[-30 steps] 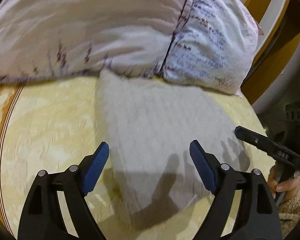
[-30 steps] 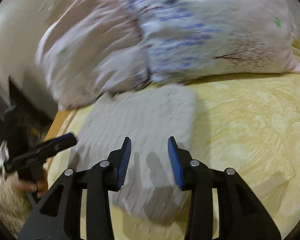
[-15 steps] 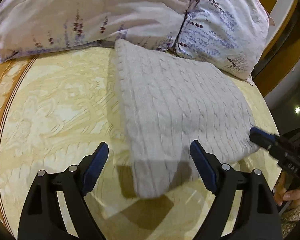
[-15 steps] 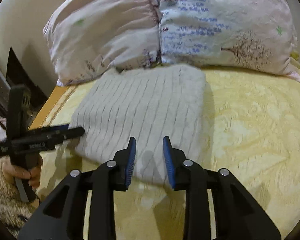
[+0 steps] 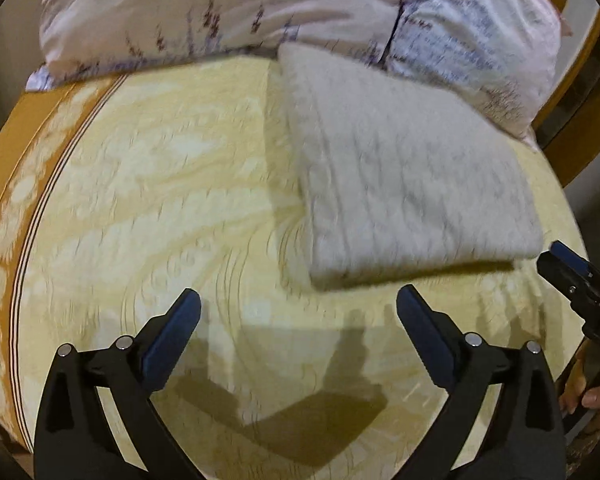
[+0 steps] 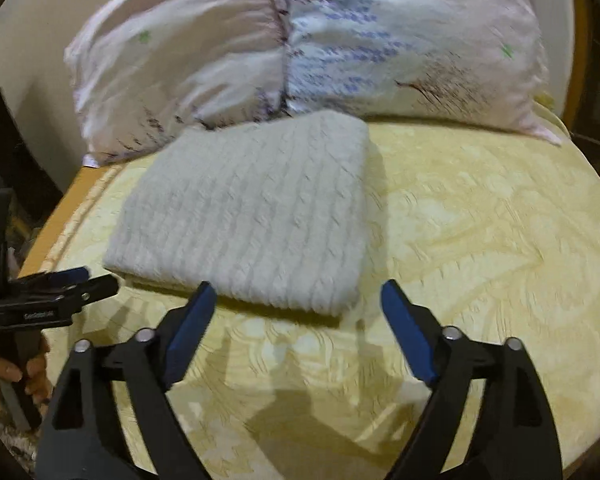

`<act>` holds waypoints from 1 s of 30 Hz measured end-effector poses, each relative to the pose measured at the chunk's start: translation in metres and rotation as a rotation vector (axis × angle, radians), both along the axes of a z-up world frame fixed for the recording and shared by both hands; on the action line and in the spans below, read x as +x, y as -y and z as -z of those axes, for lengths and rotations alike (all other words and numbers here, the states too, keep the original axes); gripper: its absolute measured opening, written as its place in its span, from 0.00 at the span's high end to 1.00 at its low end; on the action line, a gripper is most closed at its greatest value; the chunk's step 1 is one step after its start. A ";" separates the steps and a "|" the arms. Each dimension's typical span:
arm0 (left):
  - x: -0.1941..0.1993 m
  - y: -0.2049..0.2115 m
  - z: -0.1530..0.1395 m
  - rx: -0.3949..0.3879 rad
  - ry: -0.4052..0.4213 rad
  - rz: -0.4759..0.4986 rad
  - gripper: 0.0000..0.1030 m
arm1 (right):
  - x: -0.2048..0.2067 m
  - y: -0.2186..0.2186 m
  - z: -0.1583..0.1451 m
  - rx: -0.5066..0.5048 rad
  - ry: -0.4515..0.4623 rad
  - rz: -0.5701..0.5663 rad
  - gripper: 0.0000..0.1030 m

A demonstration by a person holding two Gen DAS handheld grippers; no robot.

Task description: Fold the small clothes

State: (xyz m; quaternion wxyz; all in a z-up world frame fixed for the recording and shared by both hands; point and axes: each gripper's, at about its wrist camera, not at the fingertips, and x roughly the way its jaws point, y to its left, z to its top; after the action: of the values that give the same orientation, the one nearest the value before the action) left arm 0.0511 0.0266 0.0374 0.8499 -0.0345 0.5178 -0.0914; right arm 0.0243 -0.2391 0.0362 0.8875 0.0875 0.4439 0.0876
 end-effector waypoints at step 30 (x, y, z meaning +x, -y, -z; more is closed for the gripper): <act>-0.004 0.015 0.013 0.178 -0.005 -0.051 0.01 | 0.008 -0.028 0.029 -0.152 -0.129 0.051 0.02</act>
State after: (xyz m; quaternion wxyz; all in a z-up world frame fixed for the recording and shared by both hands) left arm 0.0474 0.0119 0.0242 0.8502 0.0278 0.5252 -0.0232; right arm 0.0322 -0.2116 0.0077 0.8630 0.0364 0.5033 0.0253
